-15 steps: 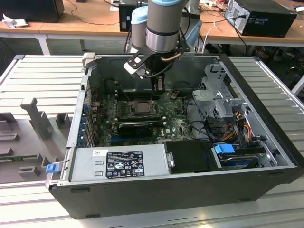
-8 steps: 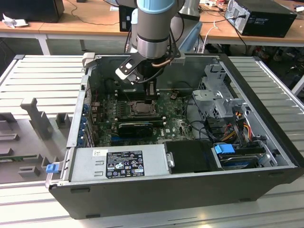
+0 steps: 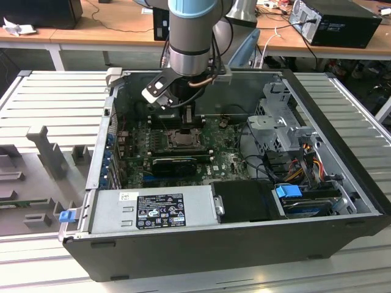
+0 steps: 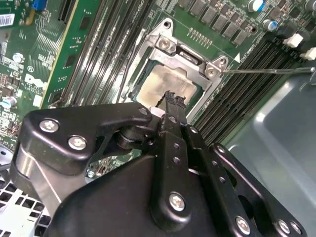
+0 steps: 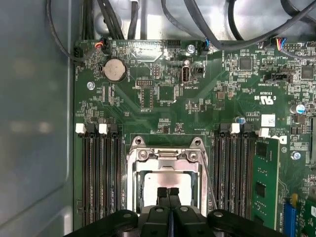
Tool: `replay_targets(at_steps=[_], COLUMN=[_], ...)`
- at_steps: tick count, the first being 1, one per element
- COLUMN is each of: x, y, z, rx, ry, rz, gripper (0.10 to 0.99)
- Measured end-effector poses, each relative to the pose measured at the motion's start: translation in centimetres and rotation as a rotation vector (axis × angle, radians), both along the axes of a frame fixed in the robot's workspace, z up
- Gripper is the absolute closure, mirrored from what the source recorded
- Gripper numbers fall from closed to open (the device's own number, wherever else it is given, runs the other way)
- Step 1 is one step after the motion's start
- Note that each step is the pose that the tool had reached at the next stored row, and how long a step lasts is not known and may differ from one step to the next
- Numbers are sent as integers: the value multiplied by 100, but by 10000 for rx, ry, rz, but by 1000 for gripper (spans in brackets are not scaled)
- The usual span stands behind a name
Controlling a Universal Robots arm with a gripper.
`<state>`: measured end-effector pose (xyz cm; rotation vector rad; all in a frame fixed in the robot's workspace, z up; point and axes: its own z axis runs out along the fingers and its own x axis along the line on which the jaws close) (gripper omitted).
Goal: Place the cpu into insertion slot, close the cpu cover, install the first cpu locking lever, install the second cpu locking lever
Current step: 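Close the cpu cover, then install the first cpu locking lever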
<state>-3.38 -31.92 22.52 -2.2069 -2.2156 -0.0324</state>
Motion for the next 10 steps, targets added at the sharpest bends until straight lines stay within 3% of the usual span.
replay_targets(at_steps=[6,10], x=[-25,-25], y=[0,-1], z=[5,48], rx=[1,-33], ry=[1,2], rz=[0,0], gripper=[980,980])
